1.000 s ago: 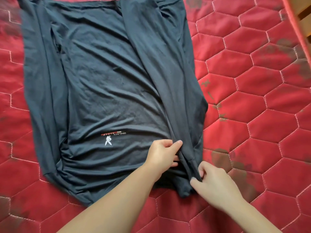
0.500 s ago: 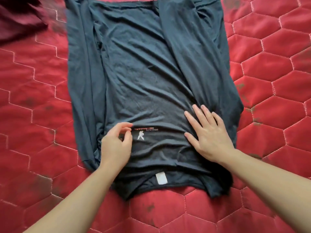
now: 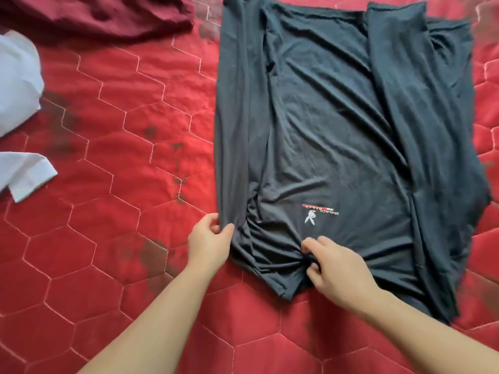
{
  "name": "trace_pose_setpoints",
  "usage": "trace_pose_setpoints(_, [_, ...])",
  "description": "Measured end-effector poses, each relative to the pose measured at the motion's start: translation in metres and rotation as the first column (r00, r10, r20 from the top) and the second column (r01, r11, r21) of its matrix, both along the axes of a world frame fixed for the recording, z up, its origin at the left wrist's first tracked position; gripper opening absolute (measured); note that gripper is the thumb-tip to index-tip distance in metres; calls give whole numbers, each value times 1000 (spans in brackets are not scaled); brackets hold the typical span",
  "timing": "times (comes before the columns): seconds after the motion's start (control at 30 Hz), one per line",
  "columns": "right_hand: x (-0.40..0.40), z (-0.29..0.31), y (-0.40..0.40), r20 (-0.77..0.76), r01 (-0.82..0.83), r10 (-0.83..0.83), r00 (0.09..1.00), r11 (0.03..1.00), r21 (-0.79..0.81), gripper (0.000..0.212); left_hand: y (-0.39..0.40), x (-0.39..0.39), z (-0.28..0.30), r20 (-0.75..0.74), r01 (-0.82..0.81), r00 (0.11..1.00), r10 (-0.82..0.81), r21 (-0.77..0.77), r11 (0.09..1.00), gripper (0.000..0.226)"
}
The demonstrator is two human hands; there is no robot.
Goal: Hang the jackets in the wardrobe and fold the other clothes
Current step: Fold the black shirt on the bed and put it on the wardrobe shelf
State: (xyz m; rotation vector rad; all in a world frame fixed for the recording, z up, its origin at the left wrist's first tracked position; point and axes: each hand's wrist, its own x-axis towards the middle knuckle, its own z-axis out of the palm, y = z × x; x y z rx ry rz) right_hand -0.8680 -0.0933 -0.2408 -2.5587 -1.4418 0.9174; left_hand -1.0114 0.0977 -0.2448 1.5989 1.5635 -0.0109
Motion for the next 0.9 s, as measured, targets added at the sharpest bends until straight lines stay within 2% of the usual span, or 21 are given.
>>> trace_pose_setpoints(0.07, [1,2,7,-52,-9,3,999,993,-122,17,5,-11,-2,-7,-2,1000,2,-35,999,4])
trace_pose_setpoints(0.2, [2,12,23,-56,-90,76,995,946,-311,16,10,-29,0,1,1,1000,-1,-140,990,6])
trace_pose_setpoints(0.27, [5,18,39,-53,-159,150,987,895,-416,18,13,-27,4,75,15,997,-6,-123,992,9])
trace_pose_setpoints(0.33, [6,24,60,-64,-145,130,989,900,-411,26,17,-16,9,244,-35,966,87,-210,977,24])
trace_pose_setpoints(0.4, [3,27,81,-162,89,-125,979,973,-211,35,18,-2,15,372,-10,920,124,-294,956,43])
trace_pose_setpoints(0.43, [2,29,93,-256,275,-288,923,958,-86,36,15,3,17,403,64,914,45,-253,965,52])
trace_pose_setpoints(0.5, [5,32,118,-437,595,-504,745,798,95,32,6,12,22,432,268,881,-195,-115,956,64])
trace_pose_setpoints(0.53, [9,32,130,-490,670,-545,680,734,114,36,1,17,27,430,377,845,-318,-56,925,67])
trace_pose_setpoints(0.57, [12,32,141,-508,696,-564,651,710,104,50,-3,20,30,411,484,799,-439,-6,875,69])
trace_pose_setpoints(0.63, [20,30,159,-429,653,-567,703,753,75,83,-11,25,30,291,685,673,-680,101,721,73])
trace_pose_setpoints(0.67, [24,28,166,-363,626,-568,739,778,58,89,-14,28,29,187,770,597,-780,138,623,74])
trace_pose_setpoints(0.7, [29,23,171,-281,606,-572,771,794,48,83,-16,30,27,93,827,530,-843,161,538,74])
trace_pose_setpoints(0.73, [37,18,174,-210,596,-575,791,801,54,67,-18,31,25,24,863,478,-878,174,474,74])
trace_pose_setpoints(0.8, [54,10,177,-152,621,-605,781,777,99,26,-21,32,22,-59,894,427,-902,181,411,73])
trace_pose_setpoints(0.83, [62,6,174,-207,679,-652,730,725,113,17,-21,32,21,-92,903,414,-906,169,396,72])
trace_pose_setpoints(0.87, [70,2,170,-319,760,-702,637,642,104,19,-19,31,20,-117,910,404,-907,148,386,72])
trace_pose_setpoints(0.9, [75,1,166,-454,846,-738,498,529,69,23,-16,29,17,-136,915,400,-906,122,385,72])
